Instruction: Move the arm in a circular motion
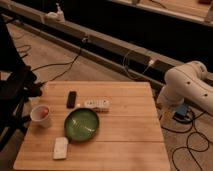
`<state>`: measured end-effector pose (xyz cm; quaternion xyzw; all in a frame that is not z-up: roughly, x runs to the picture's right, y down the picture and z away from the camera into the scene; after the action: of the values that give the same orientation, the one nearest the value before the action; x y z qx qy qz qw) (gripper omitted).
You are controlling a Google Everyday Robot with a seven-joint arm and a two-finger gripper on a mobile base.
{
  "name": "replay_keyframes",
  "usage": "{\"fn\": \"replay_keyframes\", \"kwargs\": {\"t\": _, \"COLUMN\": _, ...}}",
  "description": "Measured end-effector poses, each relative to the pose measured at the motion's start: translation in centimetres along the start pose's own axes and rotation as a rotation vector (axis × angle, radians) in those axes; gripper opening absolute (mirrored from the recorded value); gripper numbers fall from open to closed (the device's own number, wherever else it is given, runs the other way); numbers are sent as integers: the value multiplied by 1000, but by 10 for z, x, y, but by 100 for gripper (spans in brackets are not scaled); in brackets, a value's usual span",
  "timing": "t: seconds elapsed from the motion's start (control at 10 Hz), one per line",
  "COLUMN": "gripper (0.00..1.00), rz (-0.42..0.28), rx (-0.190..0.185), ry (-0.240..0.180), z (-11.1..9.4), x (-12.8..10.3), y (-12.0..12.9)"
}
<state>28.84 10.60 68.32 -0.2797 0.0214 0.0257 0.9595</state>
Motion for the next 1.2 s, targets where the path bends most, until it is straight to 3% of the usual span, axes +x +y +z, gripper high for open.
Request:
{"fn": "replay_keyframes", "kwargs": {"t": 1.0, "gripper": 65, "rz": 0, "rx": 0, "ry": 0, "z": 0, "x": 0, "y": 0}}
{"fn": "replay_keyframes", "kwargs": {"t": 1.2, "gripper": 54, "rz": -5, "rx": 1, "ry": -1, "z": 0, "x": 0, "y": -1}}
